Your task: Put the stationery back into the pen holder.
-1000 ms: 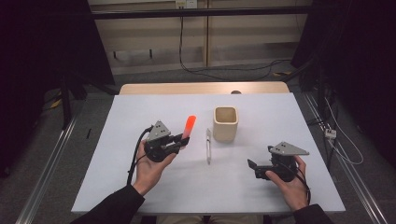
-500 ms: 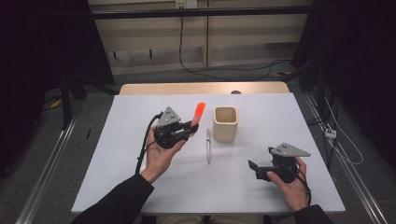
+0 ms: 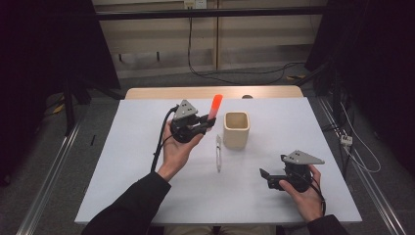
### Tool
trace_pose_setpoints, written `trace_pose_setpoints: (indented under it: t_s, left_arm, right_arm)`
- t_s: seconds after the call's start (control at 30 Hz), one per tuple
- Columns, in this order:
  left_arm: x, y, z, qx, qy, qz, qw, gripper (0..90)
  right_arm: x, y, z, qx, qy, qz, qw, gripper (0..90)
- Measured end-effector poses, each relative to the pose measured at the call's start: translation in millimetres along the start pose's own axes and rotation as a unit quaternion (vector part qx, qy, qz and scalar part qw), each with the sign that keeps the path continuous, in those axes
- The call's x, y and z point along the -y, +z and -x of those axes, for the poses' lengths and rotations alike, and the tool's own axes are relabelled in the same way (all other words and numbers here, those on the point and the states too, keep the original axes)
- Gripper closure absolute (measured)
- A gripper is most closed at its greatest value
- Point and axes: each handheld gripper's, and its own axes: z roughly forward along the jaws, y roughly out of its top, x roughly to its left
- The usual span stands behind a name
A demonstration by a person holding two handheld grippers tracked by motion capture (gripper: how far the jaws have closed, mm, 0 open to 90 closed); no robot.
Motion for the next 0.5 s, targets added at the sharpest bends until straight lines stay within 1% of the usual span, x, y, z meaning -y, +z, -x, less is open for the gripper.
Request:
trace_pose_setpoints:
  t_s: [0.03, 0.27, 0.37, 0.5]
  left_arm:
    - [-1.1, 2.2, 0.0, 0.001, 0.003, -0.002, 1.0000, 77.1]
    - [-9.3, 16.9, 2.0, 0.001, 0.003, 0.000, 1.0000, 77.1]
    - [-13.1, 22.7, 3.9, -0.002, 0.010, 0.001, 1.0000, 77.2]
    - [-17.1, 32.3, 8.0, 0.003, 0.020, 0.003, 0.9998, 77.1]
  right_arm:
    - [0.0, 0.3, -0.2, 0.000, 0.000, 0.000, 1.0000, 8.1]
    - [0.1, 0.3, -0.3, -0.001, 0.001, 0.000, 1.0000, 7.9]
    - [0.1, 0.1, -0.3, -0.001, 0.001, 0.001, 1.0000, 7.9]
    - [0.3, 0.0, 0.4, -0.001, 0.003, 0.001, 1.0000, 7.4]
